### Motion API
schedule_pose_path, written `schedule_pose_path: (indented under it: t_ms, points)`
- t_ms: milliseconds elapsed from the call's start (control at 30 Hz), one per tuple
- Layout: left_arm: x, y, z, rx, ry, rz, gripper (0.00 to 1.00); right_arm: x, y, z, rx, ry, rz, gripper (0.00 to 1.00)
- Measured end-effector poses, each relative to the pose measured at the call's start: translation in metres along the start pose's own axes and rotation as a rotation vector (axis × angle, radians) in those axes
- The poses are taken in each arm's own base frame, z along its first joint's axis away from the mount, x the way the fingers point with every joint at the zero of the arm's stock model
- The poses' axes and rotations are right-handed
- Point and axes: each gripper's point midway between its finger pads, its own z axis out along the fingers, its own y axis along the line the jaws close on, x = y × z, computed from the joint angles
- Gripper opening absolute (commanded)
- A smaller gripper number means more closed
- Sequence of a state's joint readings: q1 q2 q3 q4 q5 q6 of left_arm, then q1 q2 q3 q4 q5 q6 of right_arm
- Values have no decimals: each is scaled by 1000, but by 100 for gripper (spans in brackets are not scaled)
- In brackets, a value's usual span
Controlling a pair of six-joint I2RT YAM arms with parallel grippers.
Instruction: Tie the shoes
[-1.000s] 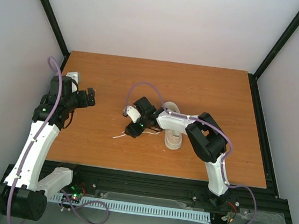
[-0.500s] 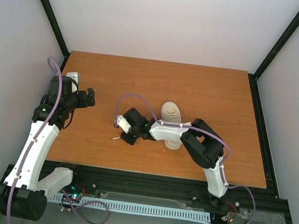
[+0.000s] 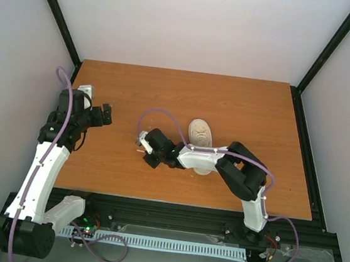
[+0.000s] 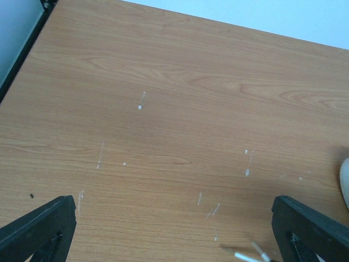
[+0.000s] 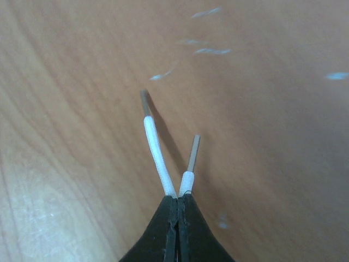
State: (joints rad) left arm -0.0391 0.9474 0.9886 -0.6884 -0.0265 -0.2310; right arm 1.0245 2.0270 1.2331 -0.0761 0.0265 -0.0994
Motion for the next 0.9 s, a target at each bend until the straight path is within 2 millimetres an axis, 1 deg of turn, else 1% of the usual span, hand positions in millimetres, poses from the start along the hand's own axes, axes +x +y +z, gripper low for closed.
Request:
schedule_pose_path:
  t_ms: [33,100,133,167,200,267,300,333,367,400,467,567,633,667,733,767,833,900]
  points:
    - [1,-2,1,12,2,1,100,-4,-6,-7,19,-11,30,3]
    - [4,-8,2,41,10,5,100,-19,-21,-29,47,-57,90,3]
    - [5,-13,3,56,19,12,100,-32,-34,-48,62,-105,133,3]
    - [8,-22,4,82,28,26,100,-45,-48,-66,76,-152,171,3]
    - [11,-32,6,109,38,41,100,-59,-67,-92,99,-215,220,3]
    - [22,-64,10,200,81,78,100,-76,-107,-140,156,-328,308,3]
    - [29,-83,12,257,103,87,100,-78,-126,-163,186,-376,353,3]
    - [34,-97,14,304,120,88,100,-77,-143,-181,216,-410,392,3]
    - [40,-115,17,357,134,90,100,-70,-161,-200,252,-442,436,3]
    - [48,-132,19,413,154,89,100,-58,-175,-213,284,-455,478,3]
    - [65,-160,24,490,193,84,100,-29,-193,-226,338,-445,545,3]
    - [92,-200,32,594,264,78,99,23,-207,-227,389,-375,647,3]
    - [115,-228,38,649,321,89,99,51,-211,-226,409,-326,702,3]
    - [130,-243,40,672,356,104,99,63,-213,-226,419,-306,729,3]
    - [160,-268,42,704,428,139,99,77,-216,-230,438,-290,766,3]
    - [176,-280,42,716,464,159,99,80,-218,-233,449,-291,780,3]
    - [199,-298,43,730,513,189,99,83,-223,-241,466,-302,807,3]
    - [207,-303,43,733,528,196,99,87,-230,-249,489,-318,834,3]
